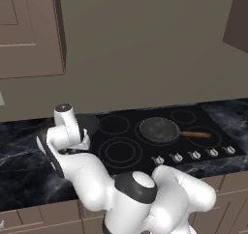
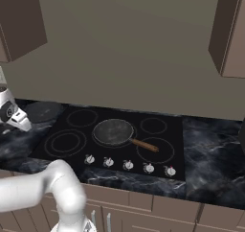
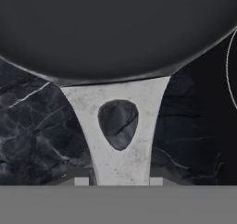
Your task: Place both pans onto different burners. Then place the potato and the chicken drumstick on different pans.
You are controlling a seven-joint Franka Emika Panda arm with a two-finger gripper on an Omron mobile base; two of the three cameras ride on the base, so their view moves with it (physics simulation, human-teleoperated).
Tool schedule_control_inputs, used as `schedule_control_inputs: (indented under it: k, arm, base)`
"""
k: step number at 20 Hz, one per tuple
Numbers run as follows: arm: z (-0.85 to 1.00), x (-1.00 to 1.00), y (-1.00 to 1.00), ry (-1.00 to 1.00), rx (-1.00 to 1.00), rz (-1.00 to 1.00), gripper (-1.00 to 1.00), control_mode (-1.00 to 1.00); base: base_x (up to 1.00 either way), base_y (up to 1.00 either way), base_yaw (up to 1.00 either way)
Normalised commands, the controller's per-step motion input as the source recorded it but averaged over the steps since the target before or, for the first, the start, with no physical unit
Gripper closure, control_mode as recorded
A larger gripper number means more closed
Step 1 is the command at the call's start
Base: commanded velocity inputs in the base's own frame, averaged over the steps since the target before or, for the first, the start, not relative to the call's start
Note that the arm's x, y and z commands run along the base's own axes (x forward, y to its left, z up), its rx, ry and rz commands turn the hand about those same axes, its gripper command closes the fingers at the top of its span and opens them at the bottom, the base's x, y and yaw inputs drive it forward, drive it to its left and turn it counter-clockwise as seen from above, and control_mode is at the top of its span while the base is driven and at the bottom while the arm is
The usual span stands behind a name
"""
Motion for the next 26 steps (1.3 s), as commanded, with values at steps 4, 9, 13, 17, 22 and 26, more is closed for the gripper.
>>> schedule_control_inputs:
  k: [4, 9, 13, 17, 22, 26]
  arm:
    - [0.01, -0.05, -0.40, 0.00, 0.00, -0.02, 1.00, -1.00]
    - [0.00, -0.11, -0.52, 0.00, 0.00, 0.00, 1.00, -1.00]
    - [0.00, -0.23, -0.45, 0.00, 0.00, 0.00, 1.00, -1.00]
    - [0.00, -0.30, -0.35, 0.00, 0.00, 0.00, 1.00, -1.00]
    - [0.00, -0.29, -0.33, 0.00, 0.00, 0.00, 1.00, -1.00]
    - [0.00, -0.18, -0.35, 0.00, 0.00, 0.00, 1.00, -1.00]
  base:
    - [0.00, 0.00, 0.00]
    - [0.00, 0.00, 0.00]
    - [0.00, 0.00, 0.00]
    - [0.00, 0.00, 0.00]
    - [0.00, 0.00, 0.00]
    - [0.00, 0.00, 0.00]
